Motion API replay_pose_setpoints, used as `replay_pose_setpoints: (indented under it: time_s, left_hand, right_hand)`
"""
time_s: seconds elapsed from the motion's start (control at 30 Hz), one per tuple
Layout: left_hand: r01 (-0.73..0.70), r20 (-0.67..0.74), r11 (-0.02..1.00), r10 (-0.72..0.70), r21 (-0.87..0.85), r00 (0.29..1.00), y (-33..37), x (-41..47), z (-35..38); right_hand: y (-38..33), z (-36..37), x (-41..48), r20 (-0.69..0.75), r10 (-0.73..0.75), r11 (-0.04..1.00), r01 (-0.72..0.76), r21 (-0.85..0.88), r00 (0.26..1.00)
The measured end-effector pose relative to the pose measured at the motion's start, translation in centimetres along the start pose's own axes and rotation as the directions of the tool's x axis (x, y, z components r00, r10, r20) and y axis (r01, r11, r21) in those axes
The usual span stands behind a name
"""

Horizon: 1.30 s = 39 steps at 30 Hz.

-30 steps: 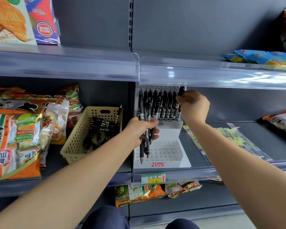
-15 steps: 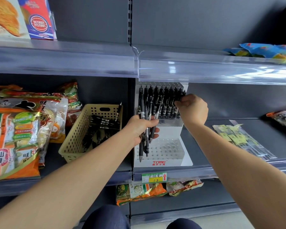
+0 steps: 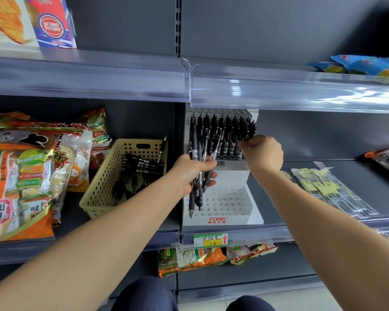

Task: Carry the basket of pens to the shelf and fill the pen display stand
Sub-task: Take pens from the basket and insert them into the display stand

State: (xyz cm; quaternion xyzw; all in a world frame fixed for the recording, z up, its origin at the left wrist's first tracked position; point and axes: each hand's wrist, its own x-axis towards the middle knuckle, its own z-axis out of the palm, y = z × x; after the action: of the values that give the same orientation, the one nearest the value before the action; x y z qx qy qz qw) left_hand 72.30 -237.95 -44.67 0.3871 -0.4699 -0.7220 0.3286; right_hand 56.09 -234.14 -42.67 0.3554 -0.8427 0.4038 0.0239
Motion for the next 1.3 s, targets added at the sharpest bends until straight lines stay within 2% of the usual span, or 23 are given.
replay_pose_setpoints:
  time_s: [0.23, 0.33, 0.4, 0.47, 0.53, 0.63, 0.77, 0.93, 1.0, 1.1, 1.3]
  left_hand:
    - [0.001, -0.002, 1.0, -0.001, -0.005, 1.0, -0.1, -0.2, 0.1]
    - [-0.012, -0.009, 1.0, 0.012, 0.0, 1.0, 0.0, -0.3, 0.3]
    - [-0.019, -0.008, 1.0, 0.019, 0.005, 1.0, 0.0, -0.5, 0.5]
    - [-0.027, -0.007, 1.0, 0.027, 0.012, 1.0, -0.1, -0.6, 0.6]
    - [-0.032, 0.0, 0.999, 0.032, 0.016, 0.999, -0.1, -0.7, 0.6]
    - [-0.037, 0.008, 0.999, 0.037, 0.025, 0.999, -0.1, -0.7, 0.6]
    - [-0.058, 0.016, 0.998, 0.058, 0.012, 0.998, -0.1, -0.5, 0.4]
    - [-0.075, 0.023, 0.996, 0.074, 0.047, 0.997, 0.1, -0.4, 0.1]
    - [-0.081, 0.002, 0.995, 0.081, 0.052, 0.997, 0.1, -0.2, 0.0]
    - [-0.075, -0.036, 0.996, 0.076, 0.039, 0.996, 0.2, -0.1, 0.1]
    - [-0.082, -0.038, 0.997, 0.082, 0.0, 0.996, 0.0, 0.0, 0.1]
  right_hand:
    - [0.1, 0.0, -1.0, 0.007, -0.03, 0.996, 0.029, 0.081, 1.0]
    - [-0.4, 0.3, -2.1, 0.072, -0.07, 0.954, 0.046, 0.296, 0.995]
    - [-1.1, 0.3, -2.7, 0.17, -0.058, 0.874, -0.032, 0.485, 0.984]
    - [-1.7, 0.0, -3.1, 0.296, -0.08, 0.816, -0.108, 0.568, 0.952]
    - [-2.1, -0.4, -3.3, 0.374, -0.117, 0.803, -0.134, 0.58, 0.92]
    - [-2.5, -0.6, -3.3, 0.409, -0.1, 0.762, -0.195, 0.618, 0.907]
    - [-2.8, -0.5, -2.9, 0.449, -0.104, 0.761, -0.22, 0.611, 0.888]
    - [-3.0, -0.4, -2.6, 0.543, -0.182, 0.666, -0.303, 0.681, 0.82]
    - [-3.1, -0.2, -2.7, 0.522, -0.161, 0.698, -0.277, 0.66, 0.838]
    - [-3.3, -0.4, -2.7, 0.406, -0.085, 0.795, -0.184, 0.578, 0.91]
    - [-3.1, -1.4, -1.6, 0.425, 0.015, 0.763, -0.285, 0.58, 0.905]
